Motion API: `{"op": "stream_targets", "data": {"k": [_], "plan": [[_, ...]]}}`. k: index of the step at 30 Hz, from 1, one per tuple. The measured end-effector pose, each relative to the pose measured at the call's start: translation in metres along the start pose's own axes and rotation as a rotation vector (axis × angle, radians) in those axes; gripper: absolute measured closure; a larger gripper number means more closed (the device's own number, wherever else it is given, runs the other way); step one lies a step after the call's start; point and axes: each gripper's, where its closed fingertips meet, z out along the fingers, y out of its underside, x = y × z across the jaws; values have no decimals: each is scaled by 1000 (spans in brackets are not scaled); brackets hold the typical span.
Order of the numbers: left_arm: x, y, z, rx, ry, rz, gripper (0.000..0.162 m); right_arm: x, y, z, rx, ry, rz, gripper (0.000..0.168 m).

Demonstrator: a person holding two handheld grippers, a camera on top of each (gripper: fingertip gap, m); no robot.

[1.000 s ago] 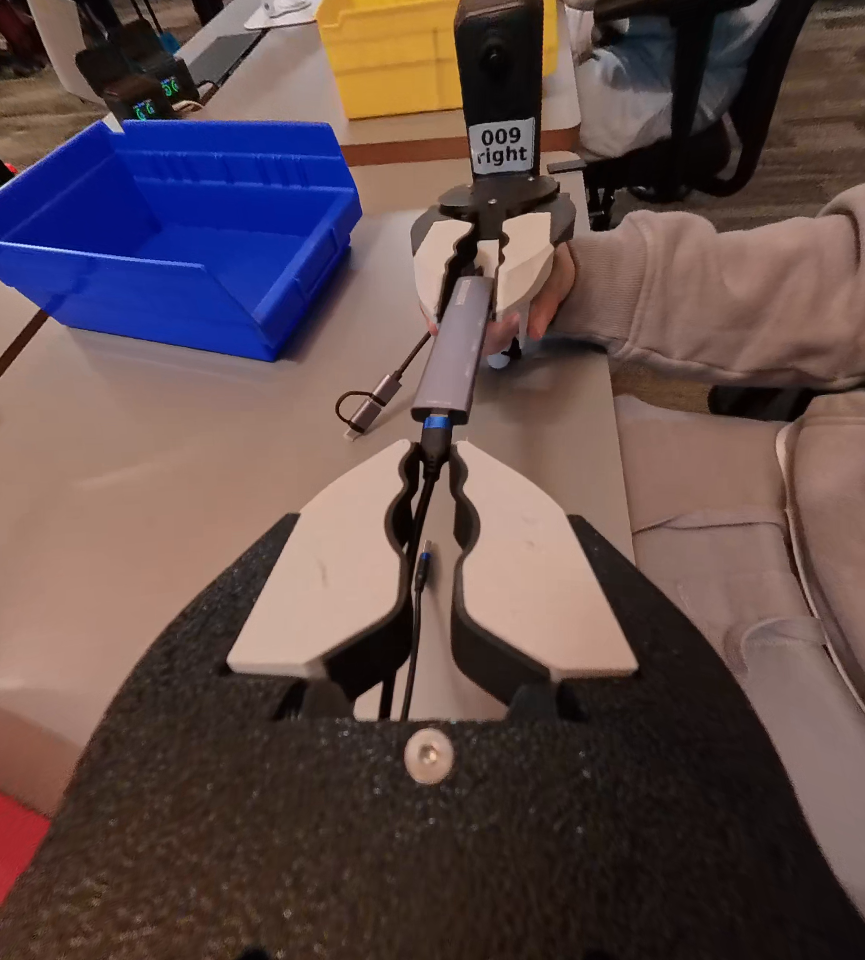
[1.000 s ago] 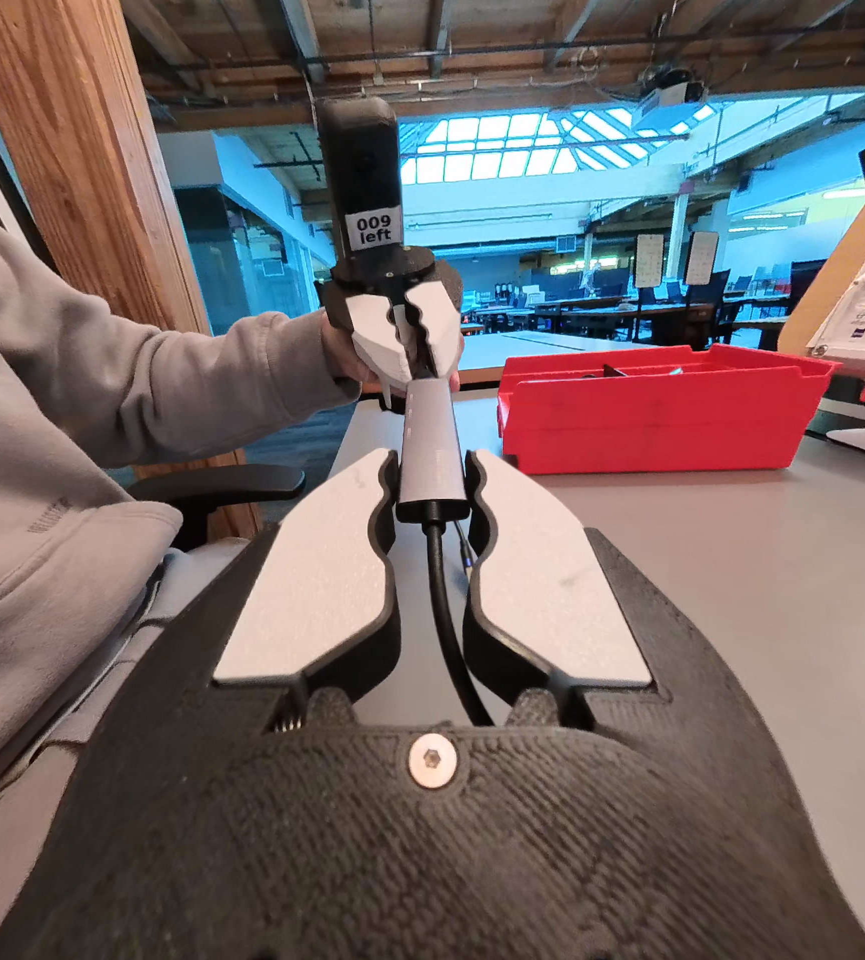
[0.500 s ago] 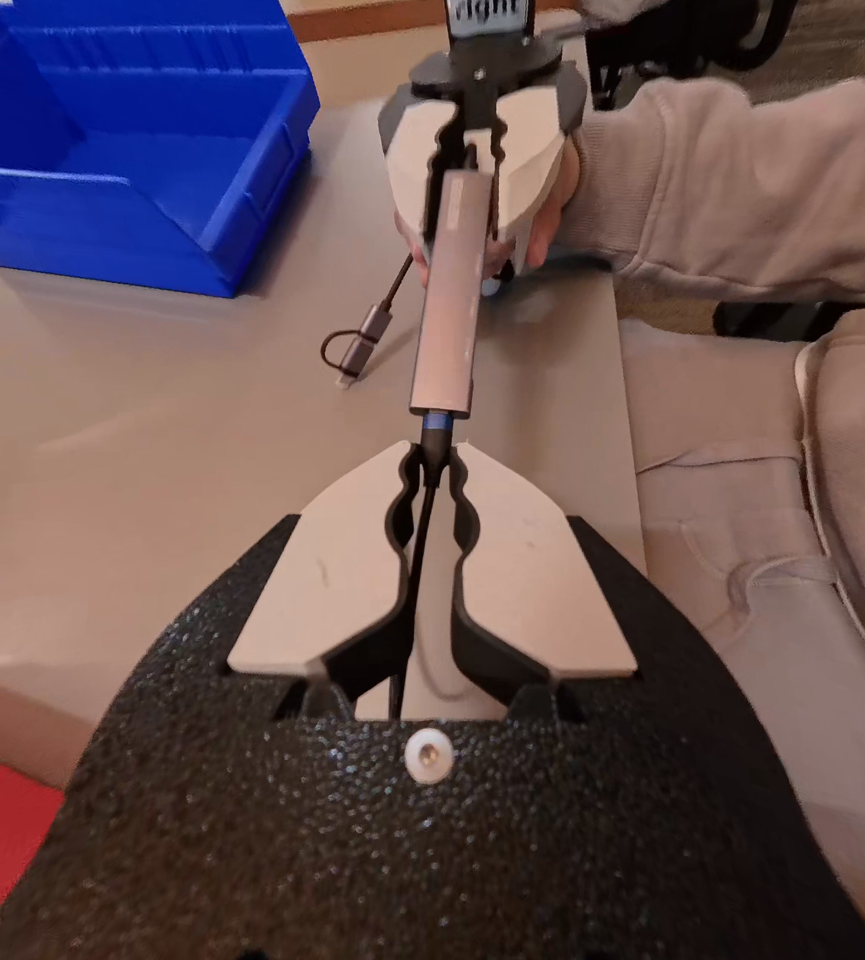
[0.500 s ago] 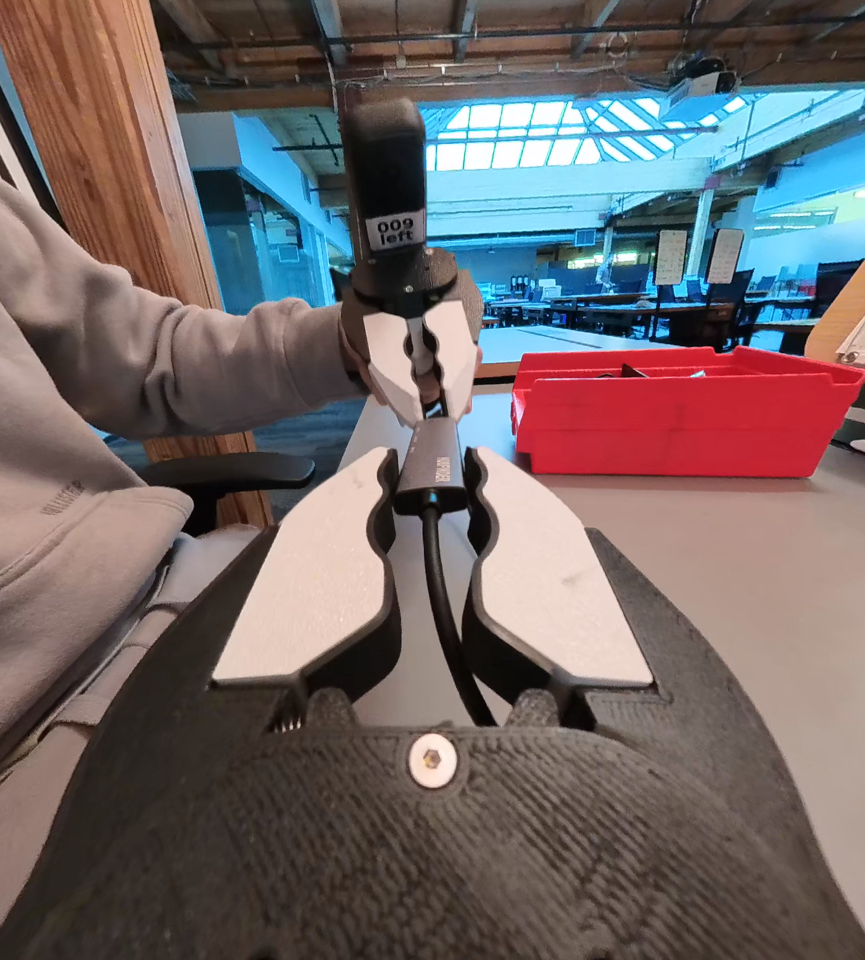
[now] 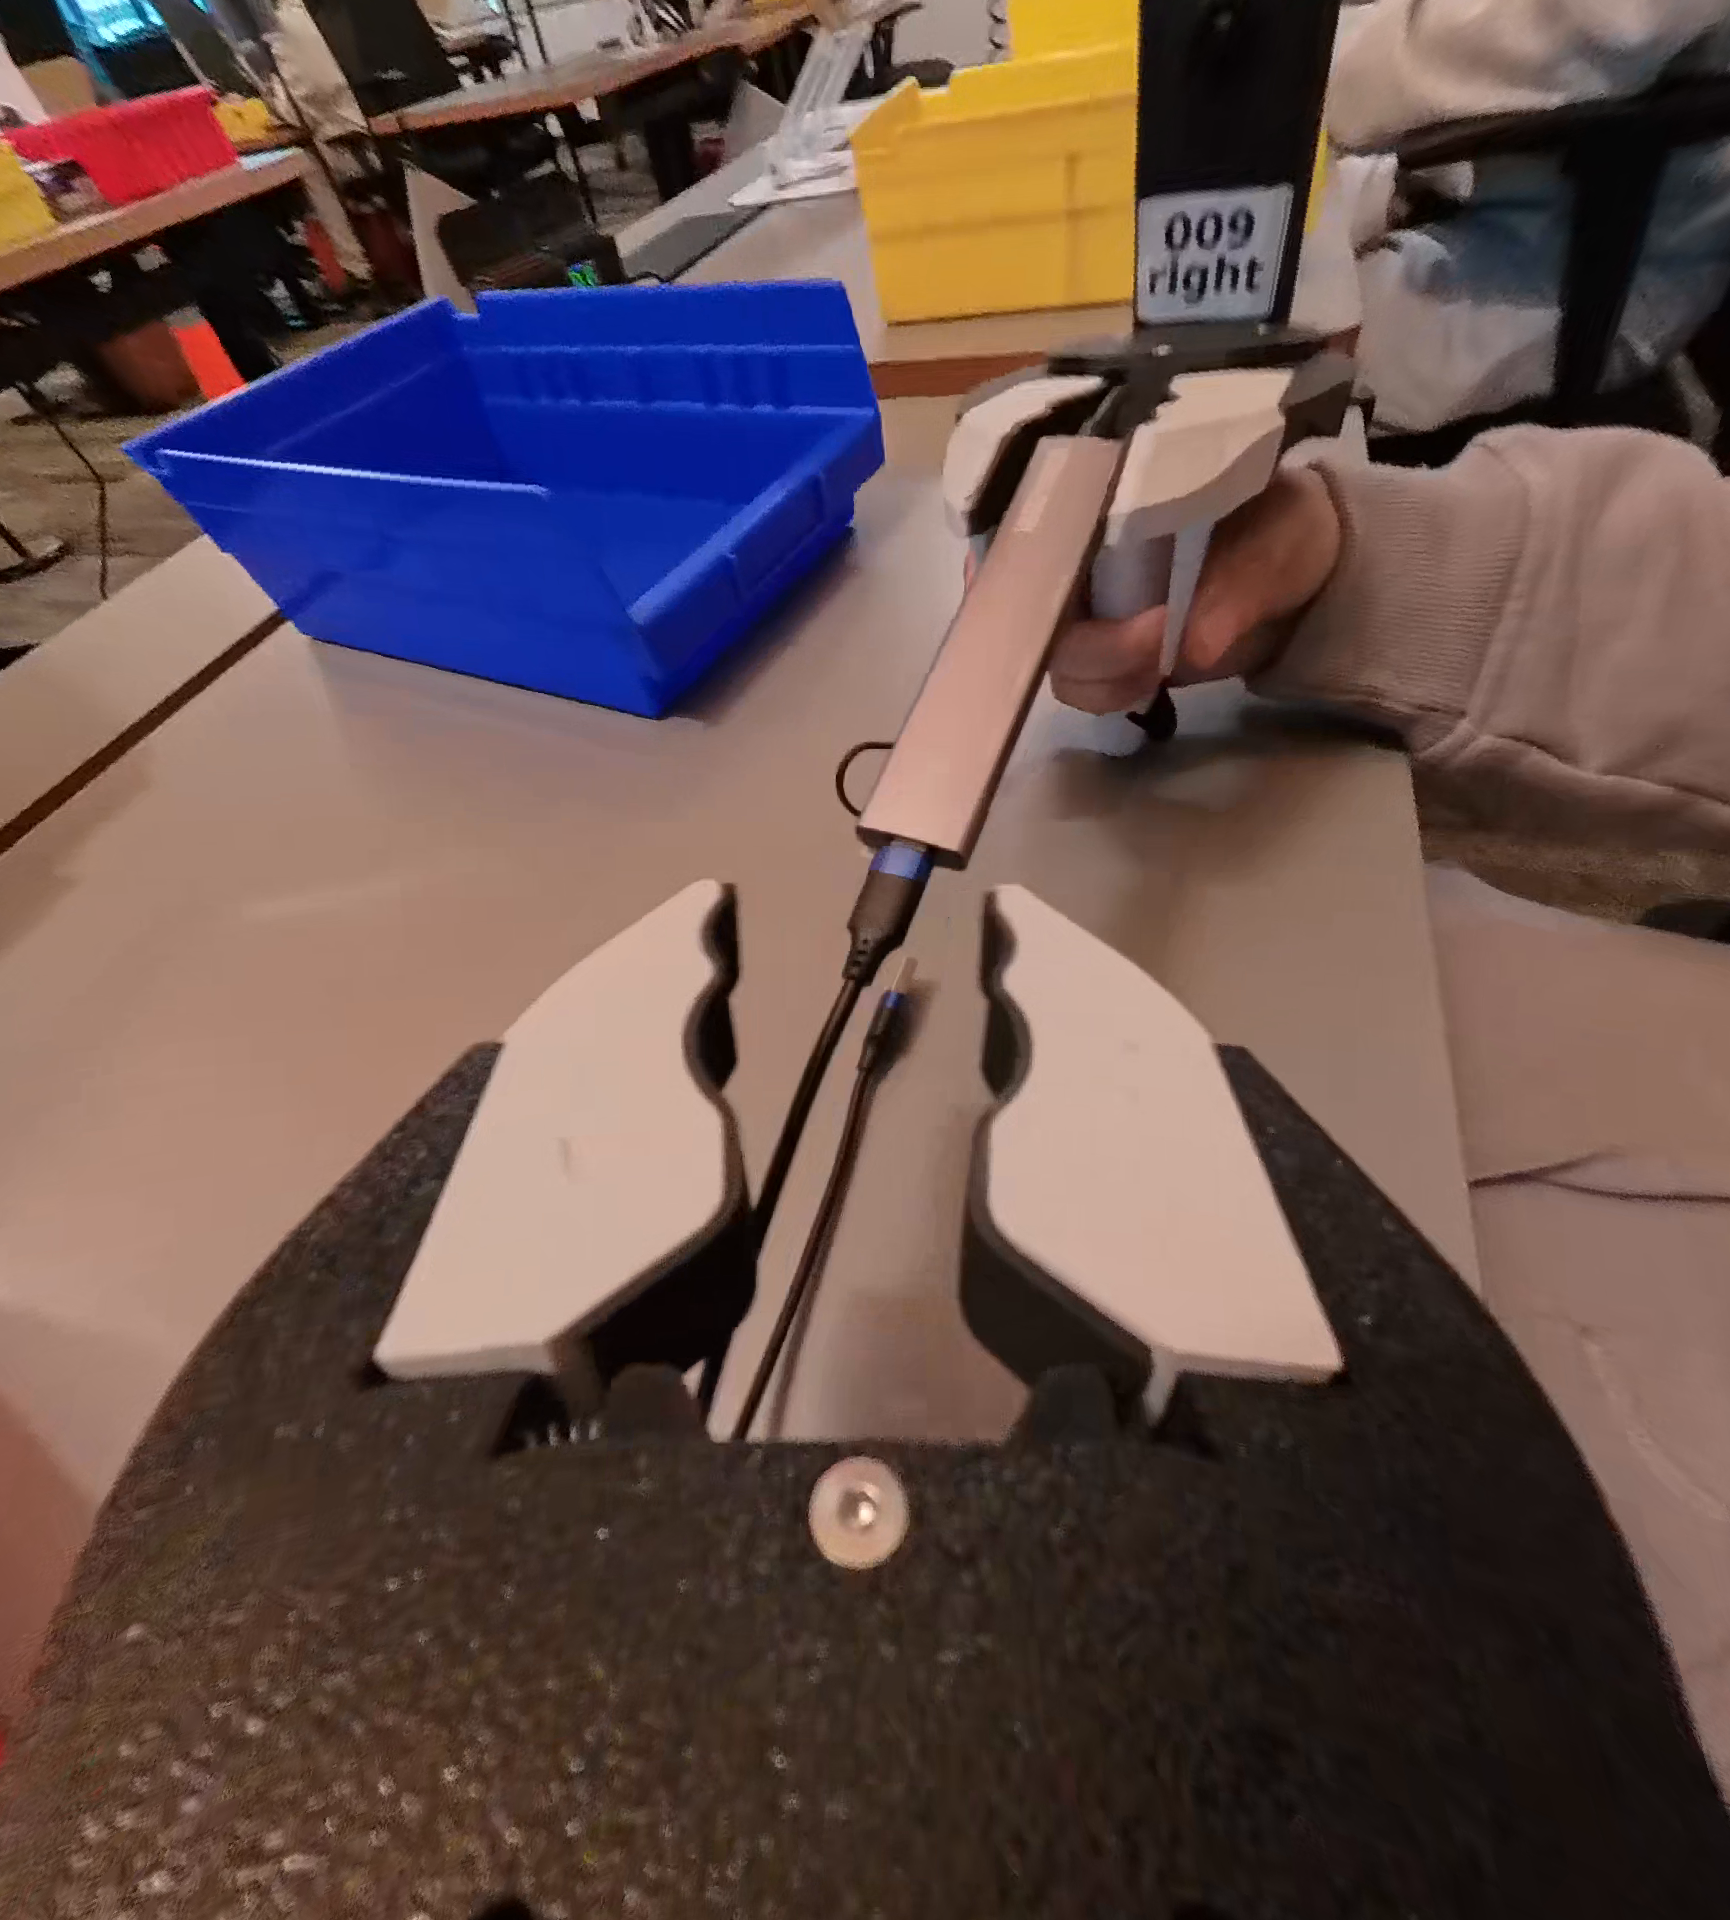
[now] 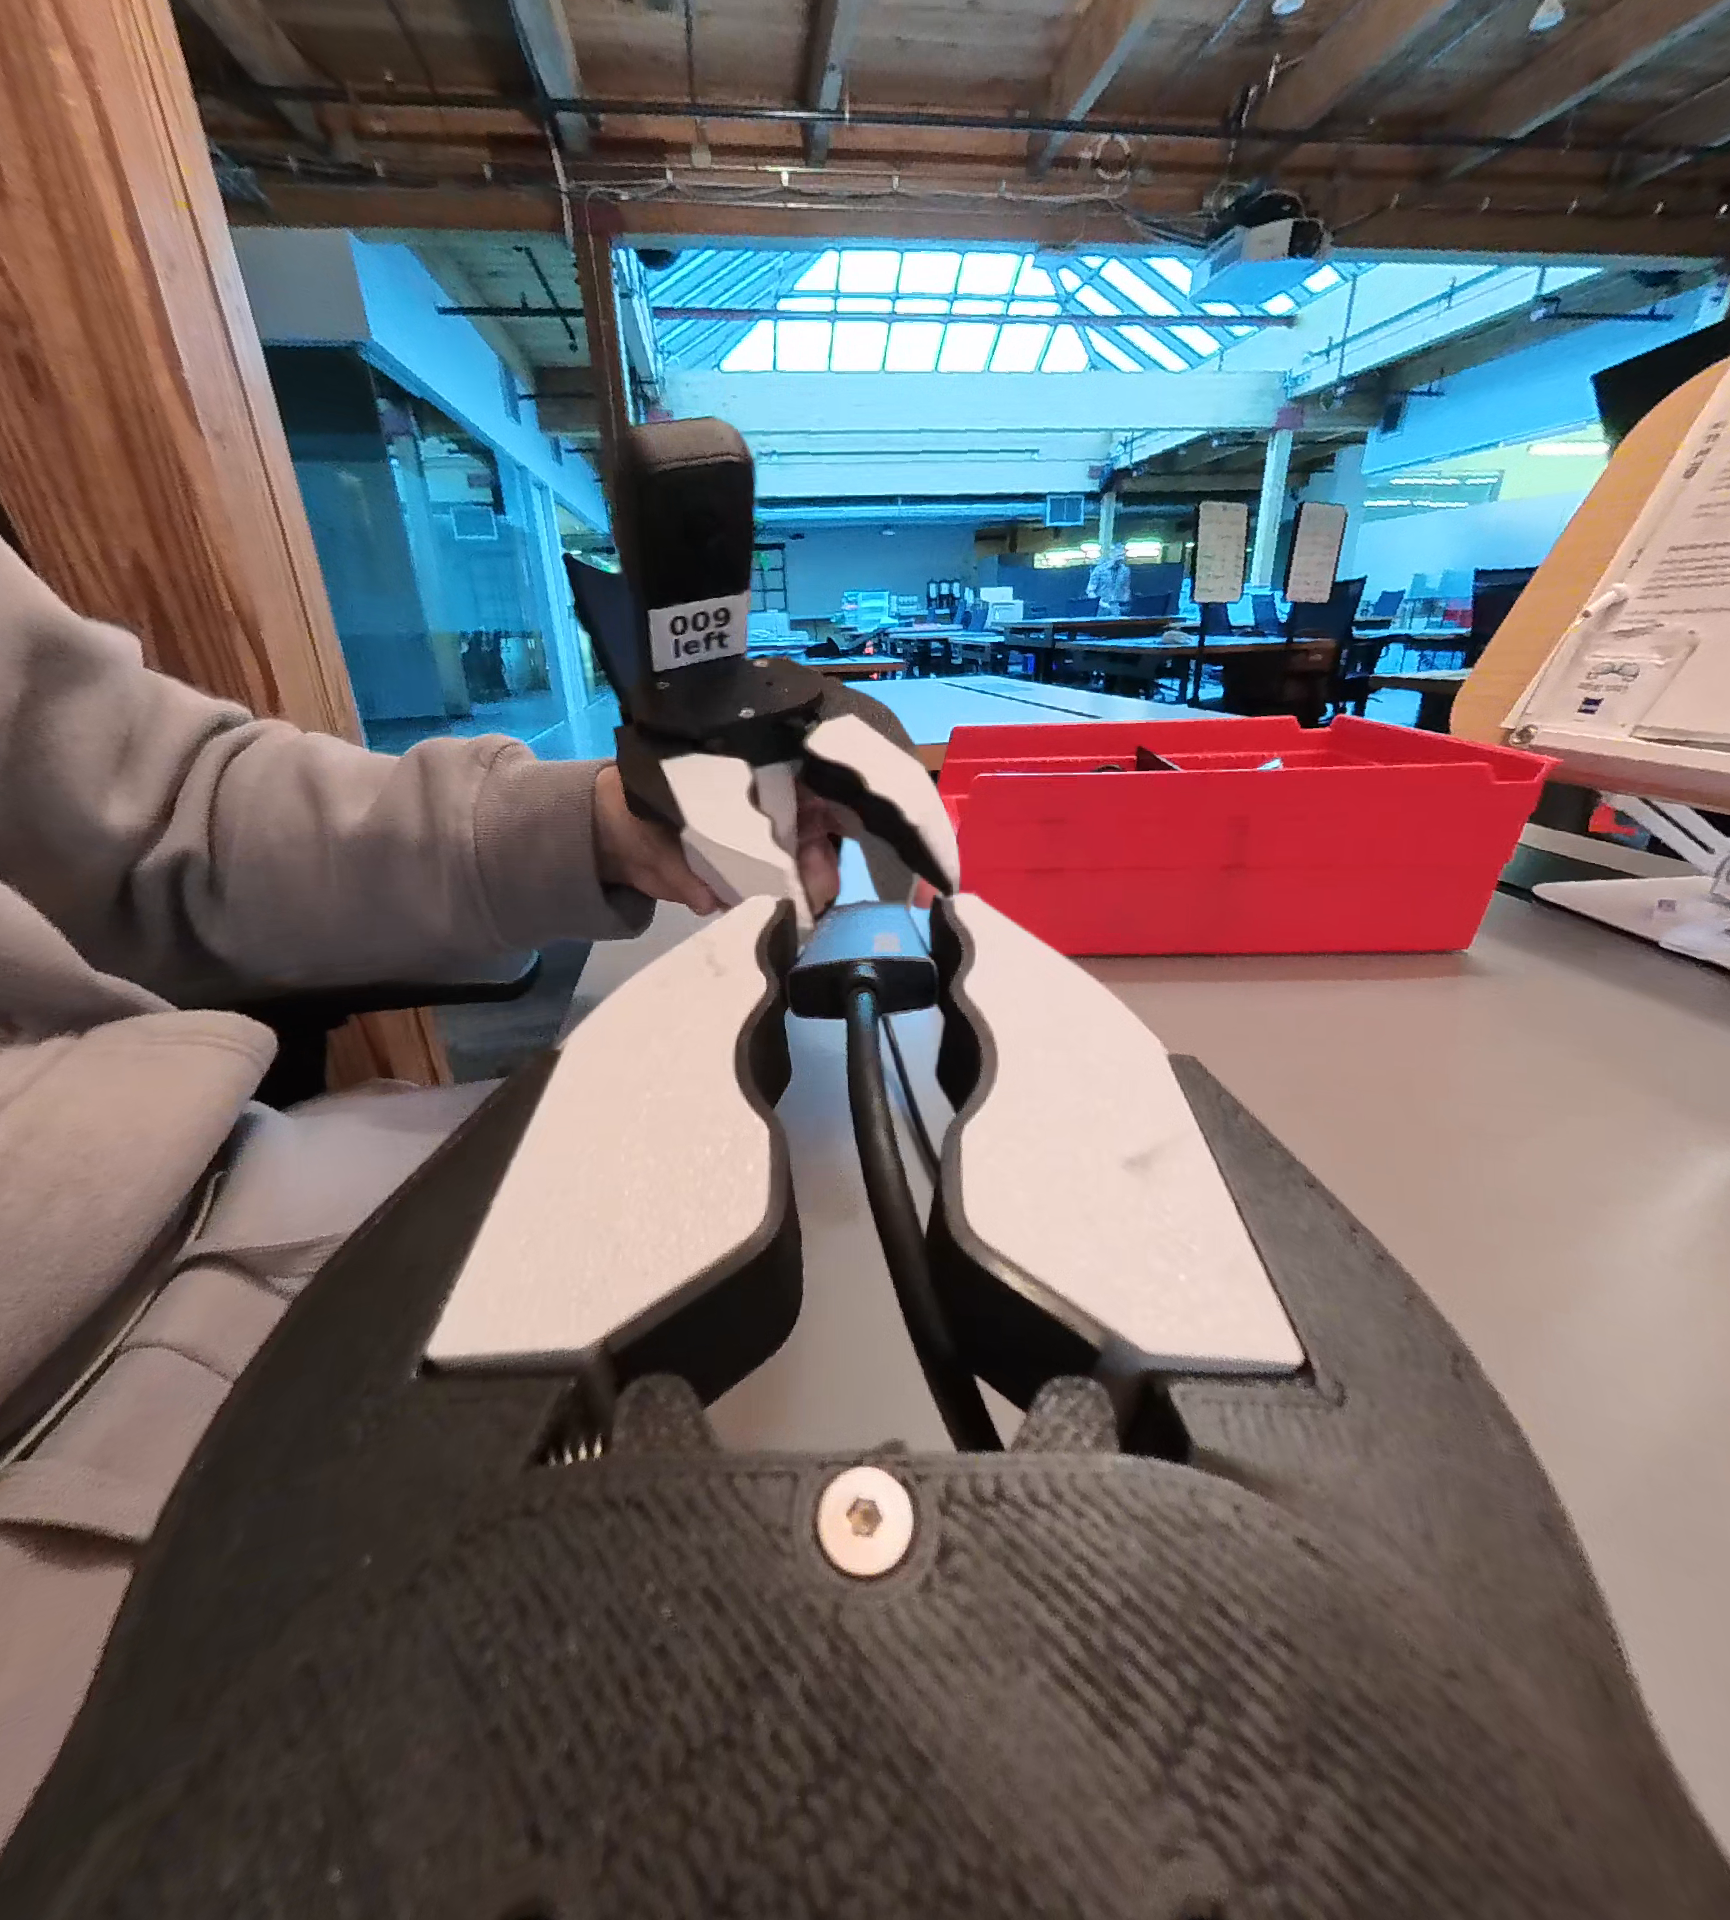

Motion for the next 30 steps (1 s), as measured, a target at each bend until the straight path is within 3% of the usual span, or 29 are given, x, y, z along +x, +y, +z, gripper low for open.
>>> {"op": "stream_targets", "data": {"k": [4, 12, 13, 14, 18, 25, 30], "plan": [[-1, -20, -7, 49, -81, 62, 103, 5, -6, -5, 50, 14, 21, 143], [-1, -22, 18, -143, -439, 728, 117, 8, -7, 1, 81, 40, 53, 143], [-2, -20, 21, -156, -469, 758, 125, 8, -7, 3, 78, 44, 54, 143], [-7, -20, 22, -167, -519, 789, 147, 7, -6, 4, 71, 41, 56, 143], [-18, -26, 17, -228, -669, 997, 153, 11, -3, 7, 38, 73, 88, 144], [-20, -50, 9, -201, -745, 1257, 153, 9, -3, 18, -37, 100, 64, 129], [-26, -53, 8, -212, -735, 1339, 153, 6, -4, 23, -18, 77, 110, 133]]}}
